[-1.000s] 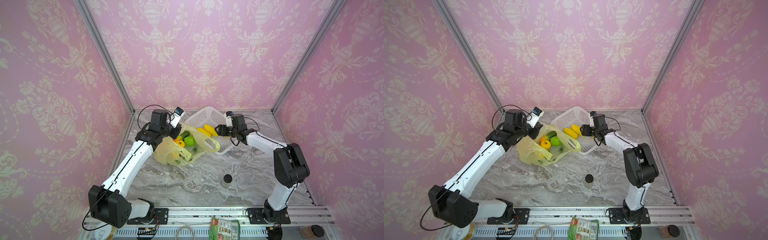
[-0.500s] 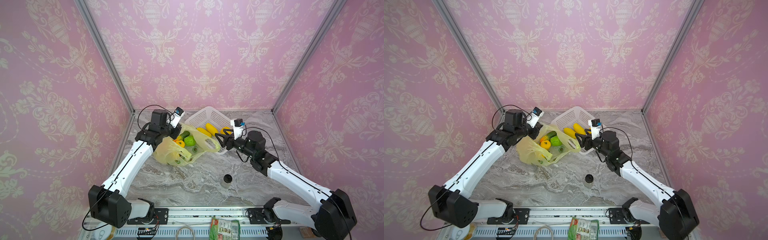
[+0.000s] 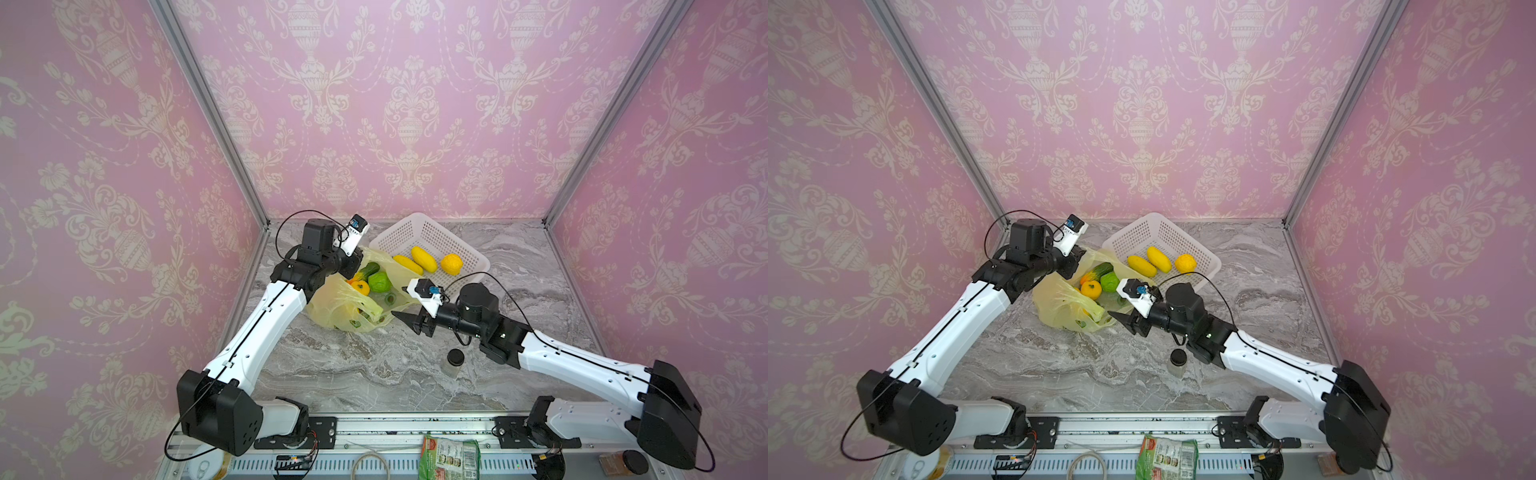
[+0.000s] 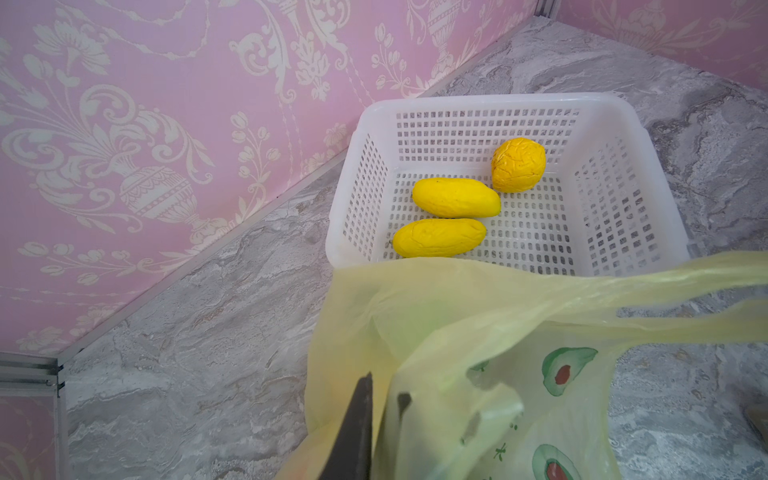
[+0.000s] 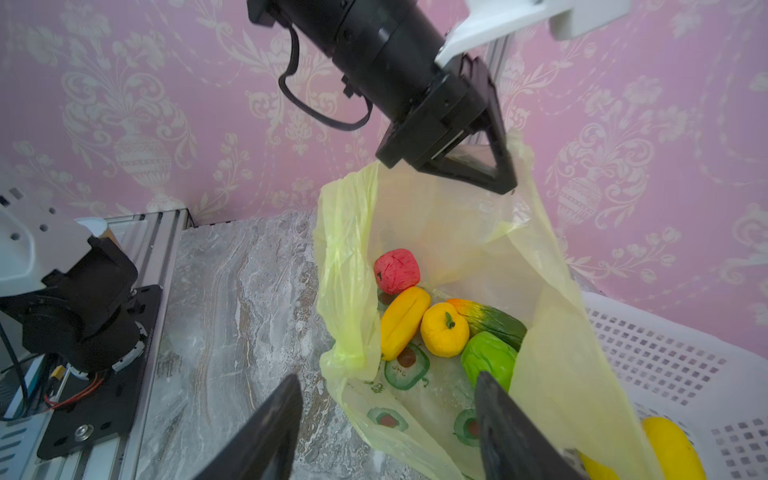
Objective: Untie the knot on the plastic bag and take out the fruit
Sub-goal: 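Withdraw the right gripper from the basket and move it into the bag opening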
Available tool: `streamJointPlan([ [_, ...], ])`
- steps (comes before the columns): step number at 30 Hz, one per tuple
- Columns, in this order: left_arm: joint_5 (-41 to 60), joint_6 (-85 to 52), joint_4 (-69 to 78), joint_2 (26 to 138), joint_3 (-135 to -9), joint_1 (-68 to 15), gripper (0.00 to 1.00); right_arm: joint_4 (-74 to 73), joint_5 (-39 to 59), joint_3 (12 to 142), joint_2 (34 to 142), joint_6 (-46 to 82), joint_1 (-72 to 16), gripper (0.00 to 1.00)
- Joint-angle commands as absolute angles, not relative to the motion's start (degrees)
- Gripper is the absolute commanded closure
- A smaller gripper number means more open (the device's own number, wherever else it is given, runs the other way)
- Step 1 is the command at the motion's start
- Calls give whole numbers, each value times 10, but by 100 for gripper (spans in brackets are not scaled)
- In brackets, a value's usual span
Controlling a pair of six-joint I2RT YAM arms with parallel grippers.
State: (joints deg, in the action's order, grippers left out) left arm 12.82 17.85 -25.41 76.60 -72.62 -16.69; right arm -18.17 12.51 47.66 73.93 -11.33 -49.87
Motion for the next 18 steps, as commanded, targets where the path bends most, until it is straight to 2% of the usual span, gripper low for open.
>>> streamJointPlan([
  [1,139,164,-263,769,-731,-166,88,-142,94,531,812,-187,-512,34],
  [9,171,166,-238,752,-719,-167,98,-120,12,631,970,-207,-516,39],
  [18,204,169,-219,740,-706,-166,99,-124,-65,668,1030,-213,-516,38],
])
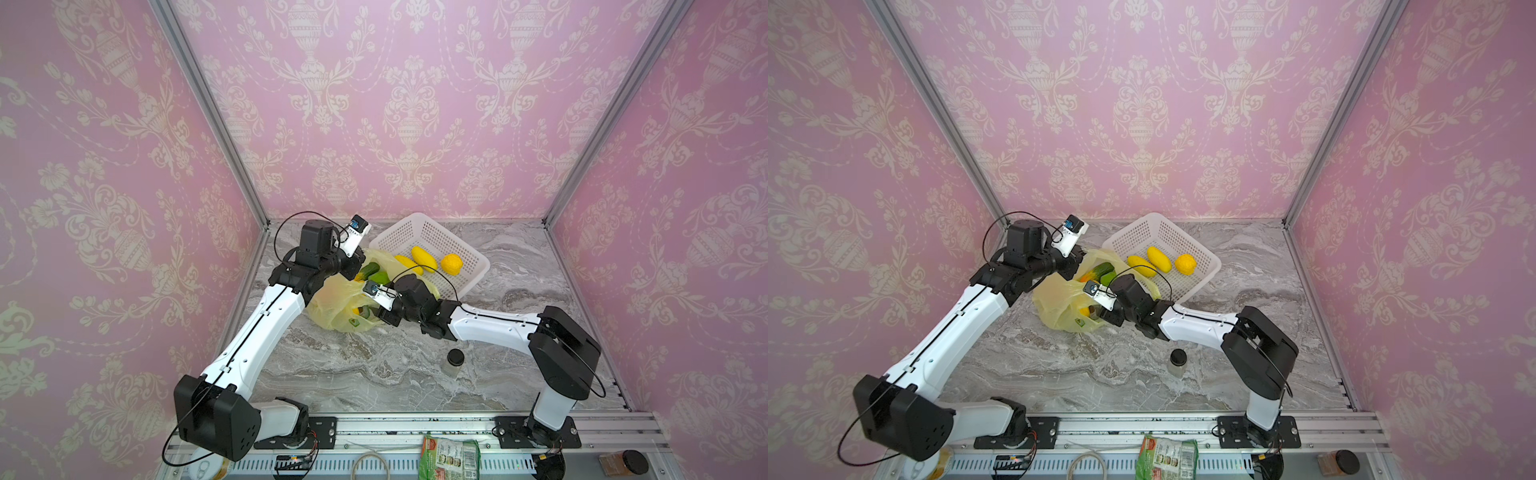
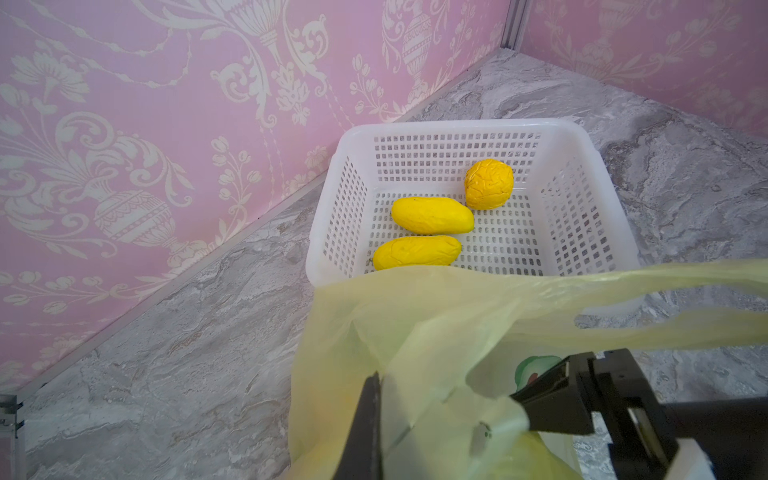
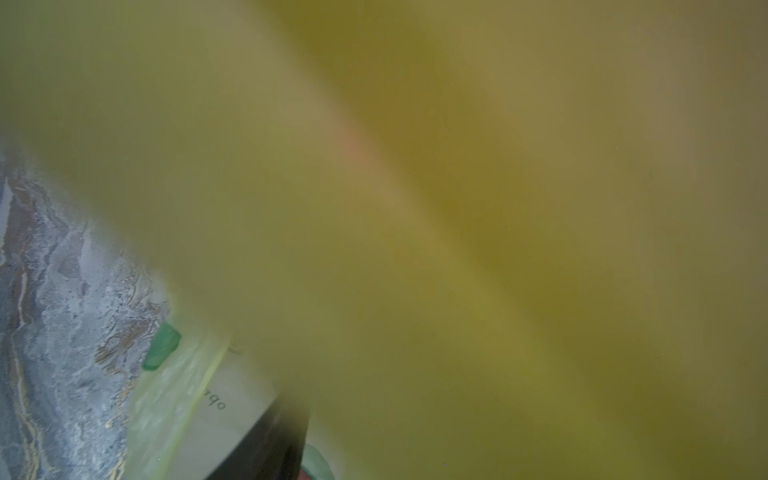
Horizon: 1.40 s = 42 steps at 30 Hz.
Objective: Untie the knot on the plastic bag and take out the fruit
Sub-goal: 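Withdraw the right gripper from the basket and move it into the bag opening, then reach the right gripper down into the bag and grasp the green fruit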
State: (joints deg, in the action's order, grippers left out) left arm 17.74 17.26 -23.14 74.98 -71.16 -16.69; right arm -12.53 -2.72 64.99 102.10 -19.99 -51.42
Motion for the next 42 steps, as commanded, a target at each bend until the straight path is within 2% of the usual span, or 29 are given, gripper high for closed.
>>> streamJointPlan([
  [1,205,169,-220,742,-707,-167,99,-124,-71,668,1035,-214,-517,37],
  [7,213,170,-217,741,-704,-167,100,-130,-72,694,1045,-202,-516,29],
  [10,215,173,-211,736,-701,-166,99,-141,-80,693,1045,-194,-516,30],
  [16,206,175,-209,736,-698,-167,99,-301,-57,543,951,-197,-511,26],
  [19,207,172,-210,740,-699,-167,98,-347,-16,489,912,-190,-488,30],
  [21,206,172,-211,738,-699,-166,98,-339,-2,483,905,-184,-468,38],
  [24,205,175,-211,735,-699,-167,98,-314,-19,496,916,-186,-452,49],
  [28,201,177,-210,731,-697,-166,98,-283,-40,524,946,-201,-449,53],
  [34,208,176,-211,730,-698,-166,97,-232,-24,592,1002,-186,-459,52],
  [42,215,174,-209,725,-698,-166,97,-127,-106,736,1107,-175,-479,38],
])
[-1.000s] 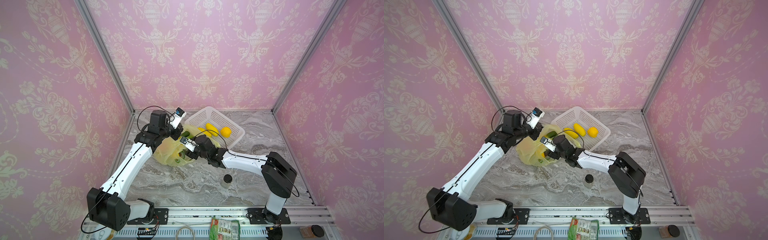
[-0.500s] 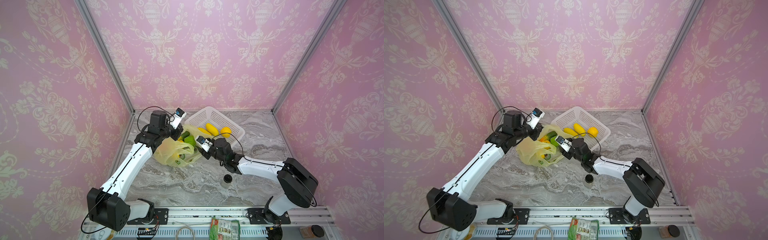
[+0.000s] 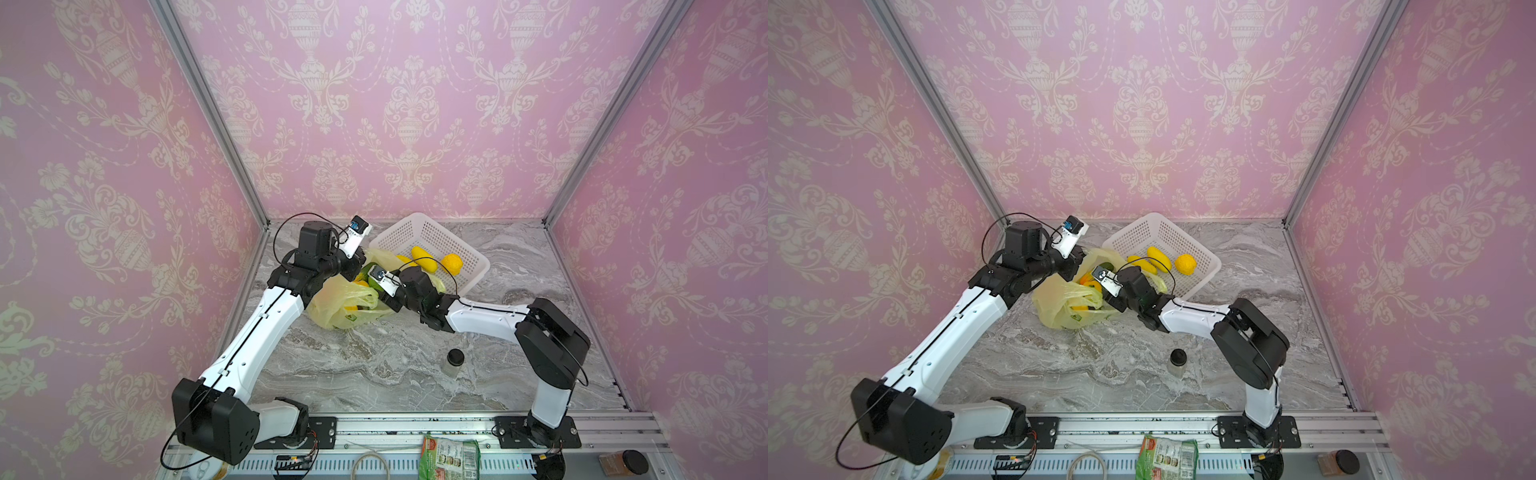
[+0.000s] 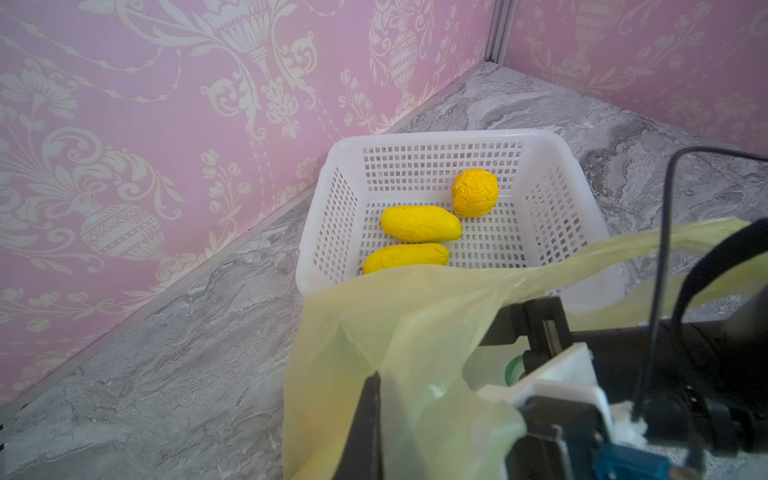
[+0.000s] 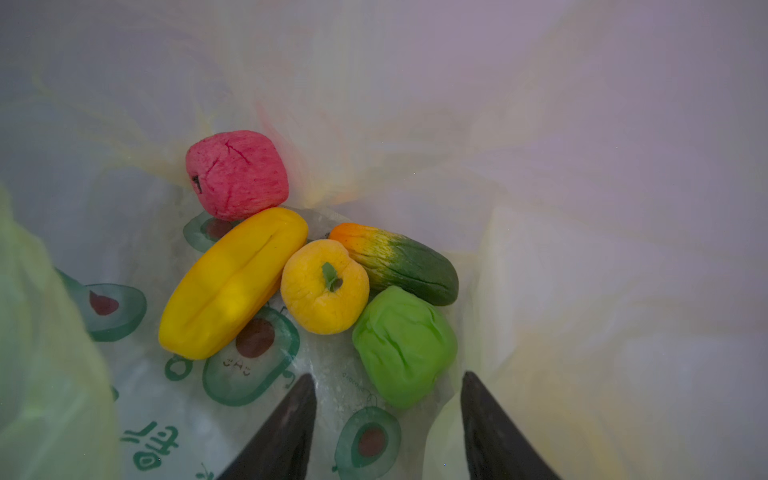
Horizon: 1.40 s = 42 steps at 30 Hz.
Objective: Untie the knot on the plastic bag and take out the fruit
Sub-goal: 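Reach the right gripper down into the bag and grasp the green fruit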
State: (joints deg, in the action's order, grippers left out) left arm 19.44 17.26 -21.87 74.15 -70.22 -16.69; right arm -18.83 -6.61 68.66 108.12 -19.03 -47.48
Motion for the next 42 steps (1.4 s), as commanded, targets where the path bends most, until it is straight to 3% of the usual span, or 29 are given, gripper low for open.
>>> streamJointPlan([
  [1,216,174,-208,724,-697,-166,96,-114,-115,752,1119,-172,-480,35],
  [11,220,173,-209,722,-697,-166,96,15,-183,915,1234,-128,-481,8],
  [16,221,173,-209,721,-698,-166,96,63,-212,977,1286,-127,-478,4],
  [25,221,173,-210,715,-698,-166,96,160,-188,1074,1358,-116,-460,6],
  [33,219,173,-210,712,-697,-166,95,163,-168,1052,1339,-130,-466,17],
  [37,220,172,-209,713,-698,-166,95,153,-154,1047,1333,-130,-469,27],
  [42,219,172,-210,711,-698,-166,95,188,-164,1096,1370,-124,-469,24],
])
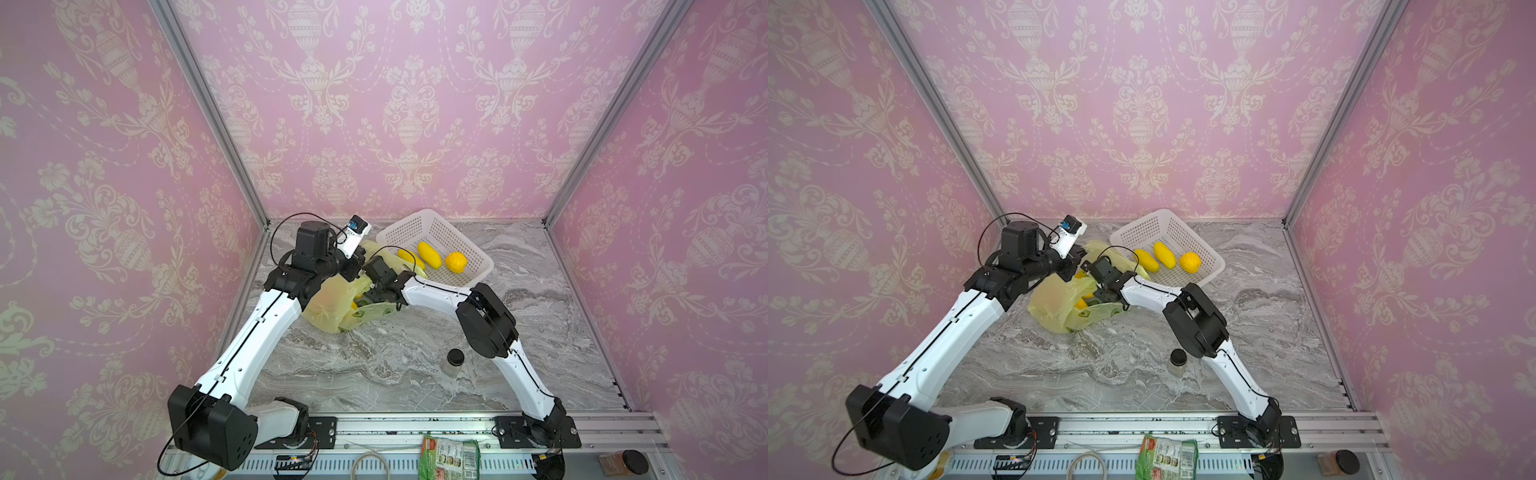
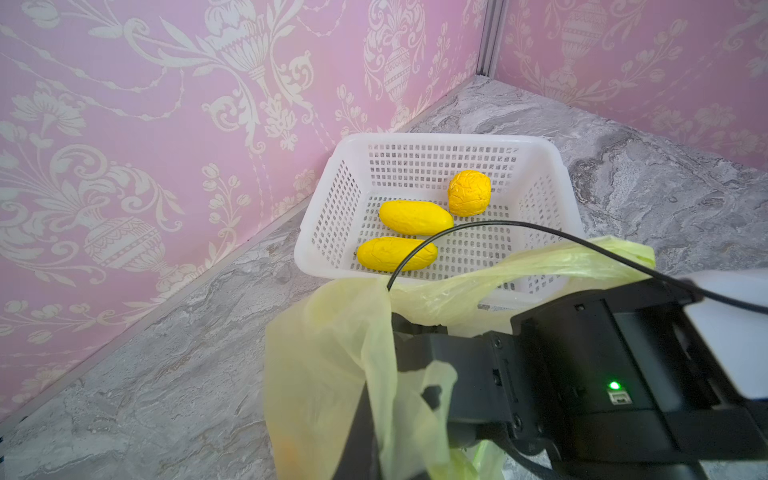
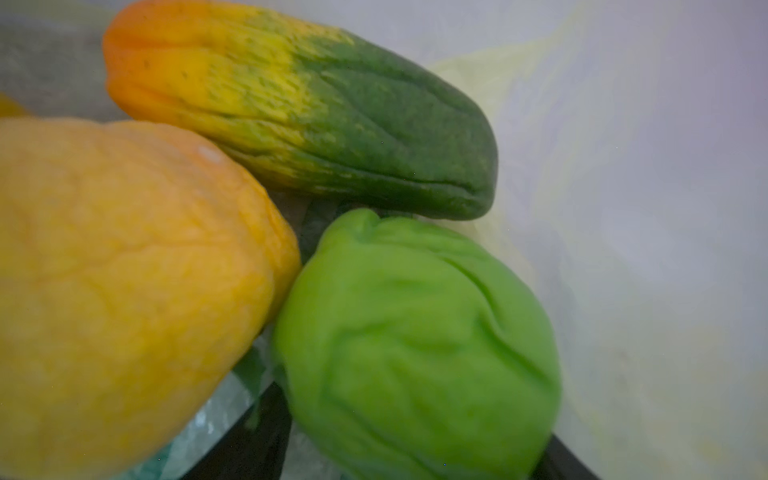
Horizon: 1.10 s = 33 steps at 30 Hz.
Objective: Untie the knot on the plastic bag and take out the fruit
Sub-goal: 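Reach the right gripper down into the bag and grasp the green fruit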
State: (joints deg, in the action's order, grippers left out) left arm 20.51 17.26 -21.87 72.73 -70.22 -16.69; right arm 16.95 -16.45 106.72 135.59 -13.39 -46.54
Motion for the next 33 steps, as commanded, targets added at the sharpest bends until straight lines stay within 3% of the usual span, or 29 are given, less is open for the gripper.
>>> streamJointPlan([
  [1,220,172,-210,711,-698,-167,95,191,-166,1103,1376,-124,-469,24],
  [10,217,173,-209,711,-697,-166,94,142,-138,1022,1305,-116,-469,52],
  [17,197,173,-212,718,-697,-166,94,38,-89,866,1161,-105,-469,65],
  [28,172,171,-218,726,-701,-166,92,-69,-28,697,985,-102,-469,68],
  [33,181,170,-217,725,-701,-166,92,-90,-23,703,1008,-102,-468,56],
])
